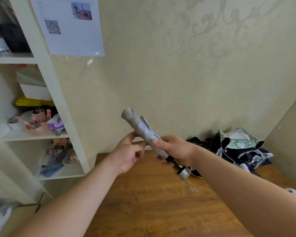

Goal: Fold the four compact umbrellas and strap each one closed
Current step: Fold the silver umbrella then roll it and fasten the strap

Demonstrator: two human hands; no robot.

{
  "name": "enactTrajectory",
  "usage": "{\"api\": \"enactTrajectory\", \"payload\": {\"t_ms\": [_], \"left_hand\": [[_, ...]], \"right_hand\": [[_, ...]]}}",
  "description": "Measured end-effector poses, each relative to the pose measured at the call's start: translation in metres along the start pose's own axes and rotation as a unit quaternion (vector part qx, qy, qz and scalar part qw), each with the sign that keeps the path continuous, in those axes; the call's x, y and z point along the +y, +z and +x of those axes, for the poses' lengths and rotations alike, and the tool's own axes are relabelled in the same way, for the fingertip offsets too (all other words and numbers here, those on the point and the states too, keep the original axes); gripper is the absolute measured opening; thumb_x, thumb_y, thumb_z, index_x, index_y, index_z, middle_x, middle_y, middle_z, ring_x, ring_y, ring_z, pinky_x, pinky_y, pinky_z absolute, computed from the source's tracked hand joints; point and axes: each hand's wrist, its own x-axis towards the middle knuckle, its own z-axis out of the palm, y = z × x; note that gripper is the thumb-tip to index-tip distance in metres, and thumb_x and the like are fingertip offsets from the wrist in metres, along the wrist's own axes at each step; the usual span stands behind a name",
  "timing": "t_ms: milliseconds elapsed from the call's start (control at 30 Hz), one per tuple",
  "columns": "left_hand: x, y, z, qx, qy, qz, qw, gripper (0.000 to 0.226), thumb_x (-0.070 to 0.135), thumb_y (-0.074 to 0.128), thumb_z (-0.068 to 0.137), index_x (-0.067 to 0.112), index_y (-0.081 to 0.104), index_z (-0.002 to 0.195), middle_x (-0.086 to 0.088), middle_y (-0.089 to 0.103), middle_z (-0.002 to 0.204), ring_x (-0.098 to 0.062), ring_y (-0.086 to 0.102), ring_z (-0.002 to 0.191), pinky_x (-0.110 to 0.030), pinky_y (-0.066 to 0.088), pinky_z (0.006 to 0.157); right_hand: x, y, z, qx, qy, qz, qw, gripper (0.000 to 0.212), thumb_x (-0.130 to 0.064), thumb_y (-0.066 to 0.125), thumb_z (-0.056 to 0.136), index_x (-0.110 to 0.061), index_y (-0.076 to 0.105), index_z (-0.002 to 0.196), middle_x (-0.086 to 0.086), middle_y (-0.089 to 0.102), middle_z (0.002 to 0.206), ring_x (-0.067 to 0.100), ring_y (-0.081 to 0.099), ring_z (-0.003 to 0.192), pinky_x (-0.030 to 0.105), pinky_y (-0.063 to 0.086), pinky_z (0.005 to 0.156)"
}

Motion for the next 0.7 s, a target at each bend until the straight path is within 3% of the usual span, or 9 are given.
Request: {"api": "enactTrajectory", "payload": {"t_ms": [67,133,200,267,367,433,500,600,700], "left_hand": [[-0.004,-0.004,-0.001,0.020,-0.005,0.019,1.000,0.031,0.002,0.065,0.101,0.013,0.061,0.129,-0.023,0.076,0.113,-0.012,0.054,0.062,-0.029,0.048,0.060],[-0.009,-0.005,0.000,0.043,-0.011,0.033,0.998,0.025,0.005,0.069,0.100,0.011,0.064,0.124,-0.026,0.075,0.111,-0.013,0.057,0.066,-0.031,0.050,0.064],[-0.014,-0.003,0.001,0.062,-0.013,0.042,0.997,0.022,0.004,0.072,0.097,0.011,0.064,0.117,-0.023,0.071,0.092,-0.015,0.057,0.067,-0.032,0.049,0.065],[-0.018,0.000,0.001,0.076,-0.013,0.041,0.996,0.024,0.005,0.074,0.096,0.011,0.064,0.116,-0.008,0.068,0.078,-0.017,0.057,0.070,-0.032,0.049,0.065],[-0.016,0.003,-0.001,0.080,-0.003,0.042,0.996,0.033,0.013,0.079,0.093,0.016,0.065,0.122,-0.005,0.076,0.088,-0.017,0.061,0.076,-0.034,0.051,0.072],[-0.013,0.004,-0.003,0.072,0.012,0.062,0.995,0.033,0.014,0.080,0.093,0.019,0.064,0.122,-0.007,0.080,0.098,-0.017,0.069,0.082,-0.034,0.052,0.077],[-0.011,0.008,-0.004,0.069,0.038,0.087,0.993,0.029,0.010,0.078,0.094,0.018,0.064,0.118,-0.004,0.079,0.090,-0.015,0.069,0.078,-0.032,0.052,0.074],[-0.011,0.015,-0.004,0.080,0.064,0.118,0.988,0.030,0.010,0.078,0.094,0.020,0.064,0.118,-0.004,0.080,0.091,-0.009,0.067,0.071,-0.031,0.052,0.074],[-0.007,0.020,-0.003,0.075,0.073,0.112,0.988,0.032,0.011,0.077,0.095,0.021,0.063,0.122,-0.005,0.080,0.097,-0.010,0.066,0.072,-0.029,0.052,0.074]], "right_hand": [[0.002,-0.001,0.003,0.049,-0.008,-0.037,0.998,0.049,-0.056,0.058,0.101,-0.014,0.059,0.125,0.008,0.074,0.092,0.025,0.071,0.076,0.039,0.058,0.069],[0.001,0.002,0.005,0.065,0.013,-0.077,0.995,0.039,-0.050,0.050,0.107,-0.021,0.050,0.132,0.015,0.071,0.100,0.030,0.071,0.069,0.036,0.058,0.060],[0.003,0.005,0.009,0.055,0.042,-0.126,0.990,0.028,-0.044,0.040,0.109,-0.023,0.047,0.128,0.018,0.066,0.104,0.031,0.064,0.063,0.033,0.052,0.051],[0.007,0.009,0.015,0.082,0.044,-0.164,0.982,0.026,-0.043,0.035,0.109,-0.024,0.052,0.114,0.013,0.063,0.098,0.026,0.055,0.064,0.030,0.042,0.052],[0.012,0.012,0.014,0.131,-0.010,-0.223,0.966,0.040,-0.060,0.046,0.102,-0.023,0.057,0.115,0.000,0.064,0.097,0.020,0.062,0.083,0.032,0.046,0.068],[0.015,0.013,0.008,0.135,-0.052,-0.290,0.946,0.052,-0.071,0.063,0.090,-0.025,0.055,0.113,-0.006,0.066,0.097,0.011,0.063,0.084,0.028,0.046,0.066],[0.019,0.010,0.009,0.156,-0.063,-0.346,0.923,0.052,-0.068,0.071,0.086,-0.026,0.050,0.108,-0.008,0.066,0.094,0.011,0.064,0.082,0.030,0.047,0.064],[0.023,0.008,0.015,0.207,-0.057,-0.393,0.894,0.041,-0.056,0.067,0.094,-0.025,0.045,0.110,0.000,0.066,0.093,0.024,0.065,0.083,0.041,0.054,0.070],[0.028,0.012,0.015,0.295,-0.138,-0.398,0.858,0.033,-0.043,0.063,0.096,-0.028,0.047,0.120,0.001,0.063,0.095,0.028,0.063,0.083,0.041,0.051,0.066]]}}
